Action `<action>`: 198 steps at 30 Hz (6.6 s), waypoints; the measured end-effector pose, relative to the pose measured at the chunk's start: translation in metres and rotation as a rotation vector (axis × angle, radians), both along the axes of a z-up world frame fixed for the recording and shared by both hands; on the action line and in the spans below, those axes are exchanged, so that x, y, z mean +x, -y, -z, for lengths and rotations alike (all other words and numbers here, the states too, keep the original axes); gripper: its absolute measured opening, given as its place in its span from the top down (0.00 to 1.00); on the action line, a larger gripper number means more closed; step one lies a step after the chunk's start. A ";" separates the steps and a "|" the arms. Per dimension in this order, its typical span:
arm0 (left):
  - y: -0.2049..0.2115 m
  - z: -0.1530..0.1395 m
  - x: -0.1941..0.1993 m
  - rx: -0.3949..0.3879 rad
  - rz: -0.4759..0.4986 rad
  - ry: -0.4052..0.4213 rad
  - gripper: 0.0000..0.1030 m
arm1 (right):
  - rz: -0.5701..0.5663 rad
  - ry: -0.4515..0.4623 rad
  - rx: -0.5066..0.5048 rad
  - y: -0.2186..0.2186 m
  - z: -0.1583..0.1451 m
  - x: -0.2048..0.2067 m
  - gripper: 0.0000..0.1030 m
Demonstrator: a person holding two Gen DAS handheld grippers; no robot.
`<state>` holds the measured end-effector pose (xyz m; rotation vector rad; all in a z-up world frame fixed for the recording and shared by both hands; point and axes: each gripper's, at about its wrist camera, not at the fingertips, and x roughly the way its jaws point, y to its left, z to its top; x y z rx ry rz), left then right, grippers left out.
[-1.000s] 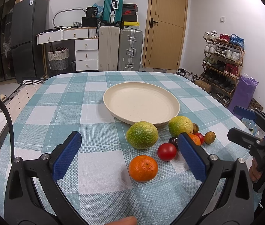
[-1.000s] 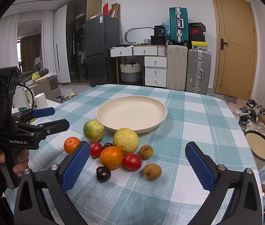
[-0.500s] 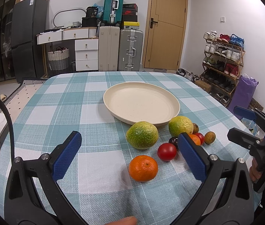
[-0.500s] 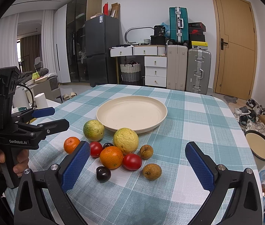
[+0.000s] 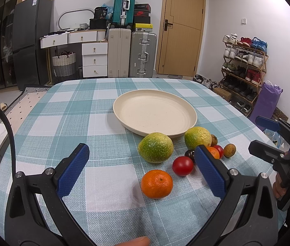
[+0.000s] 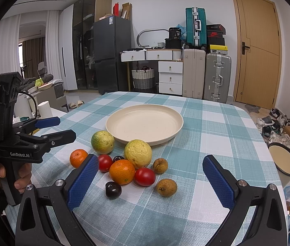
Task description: Organize fruits
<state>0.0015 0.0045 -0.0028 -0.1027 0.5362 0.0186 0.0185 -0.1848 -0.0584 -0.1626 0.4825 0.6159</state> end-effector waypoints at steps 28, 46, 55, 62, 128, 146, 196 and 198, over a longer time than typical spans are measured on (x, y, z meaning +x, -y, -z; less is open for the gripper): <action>-0.001 0.003 0.003 0.000 -0.019 -0.029 0.01 | 0.030 -0.109 -0.013 0.003 0.009 0.020 0.00; -0.005 0.009 0.013 -0.035 0.010 -0.114 0.02 | 0.054 -0.293 -0.018 0.009 0.021 0.049 0.10; 0.006 0.021 0.018 0.002 0.054 -0.205 0.13 | 0.034 -0.357 -0.061 0.007 0.035 0.053 0.29; 0.008 0.032 0.026 -0.015 0.082 -0.272 0.24 | 0.022 -0.389 -0.070 0.004 0.043 0.055 0.42; -0.007 -0.013 0.090 -0.054 0.083 -0.131 0.64 | 0.000 -0.323 0.042 -0.047 -0.005 0.099 0.71; -0.008 0.015 0.141 -0.043 0.087 -0.198 0.64 | 0.007 -0.406 -0.018 -0.062 0.021 0.143 0.71; -0.006 -0.008 0.042 -0.012 0.031 -0.080 0.01 | 0.047 -0.261 -0.022 -0.016 0.006 0.067 0.00; -0.005 -0.005 0.038 -0.007 0.025 -0.082 0.01 | 0.048 -0.260 -0.019 -0.014 0.007 0.065 0.00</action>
